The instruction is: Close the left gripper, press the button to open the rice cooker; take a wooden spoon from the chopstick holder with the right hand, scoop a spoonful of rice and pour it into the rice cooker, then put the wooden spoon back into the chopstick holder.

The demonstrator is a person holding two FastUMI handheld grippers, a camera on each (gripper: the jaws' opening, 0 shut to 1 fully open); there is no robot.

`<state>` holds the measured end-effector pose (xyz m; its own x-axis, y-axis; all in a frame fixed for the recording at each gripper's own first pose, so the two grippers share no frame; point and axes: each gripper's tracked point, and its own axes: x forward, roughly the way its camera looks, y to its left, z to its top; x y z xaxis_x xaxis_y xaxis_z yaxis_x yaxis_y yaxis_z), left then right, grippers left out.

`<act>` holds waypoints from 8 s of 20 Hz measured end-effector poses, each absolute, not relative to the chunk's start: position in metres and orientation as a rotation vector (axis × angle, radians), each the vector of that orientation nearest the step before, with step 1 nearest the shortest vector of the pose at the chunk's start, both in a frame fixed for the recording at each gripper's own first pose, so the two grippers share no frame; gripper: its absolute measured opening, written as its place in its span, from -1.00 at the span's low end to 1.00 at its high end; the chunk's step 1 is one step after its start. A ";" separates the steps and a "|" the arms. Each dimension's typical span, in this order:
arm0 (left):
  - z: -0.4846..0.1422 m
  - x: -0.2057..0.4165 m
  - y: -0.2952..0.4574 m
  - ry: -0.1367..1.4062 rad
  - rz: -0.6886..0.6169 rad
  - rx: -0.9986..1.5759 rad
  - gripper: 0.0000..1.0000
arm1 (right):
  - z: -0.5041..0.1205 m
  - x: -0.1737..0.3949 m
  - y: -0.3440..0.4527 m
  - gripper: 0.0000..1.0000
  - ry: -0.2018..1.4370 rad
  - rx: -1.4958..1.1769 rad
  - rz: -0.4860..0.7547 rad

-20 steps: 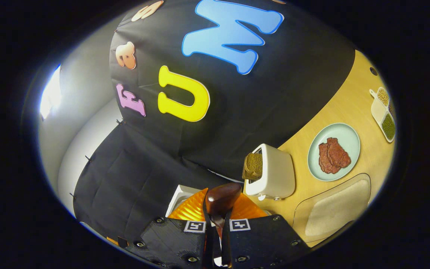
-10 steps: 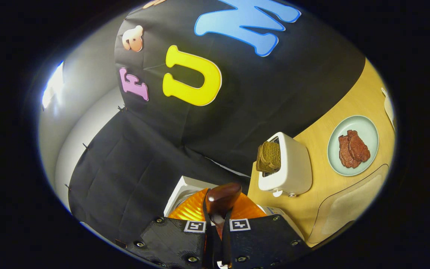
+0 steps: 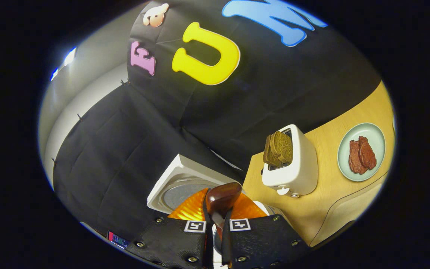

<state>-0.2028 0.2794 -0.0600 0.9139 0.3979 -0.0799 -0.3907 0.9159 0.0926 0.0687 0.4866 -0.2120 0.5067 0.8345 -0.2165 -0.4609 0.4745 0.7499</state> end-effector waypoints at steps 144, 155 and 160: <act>-0.088 -0.078 0.074 0.183 0.031 -0.011 0.96 | -0.254 0.080 0.011 -0.82 0.432 0.259 0.106; -0.091 -0.095 0.095 0.196 0.076 0.016 0.87 | -0.340 0.083 0.040 -0.82 0.534 0.230 0.097; -0.096 -0.105 0.114 0.216 0.135 0.004 0.87 | -0.367 0.086 0.046 -0.82 0.543 0.214 0.093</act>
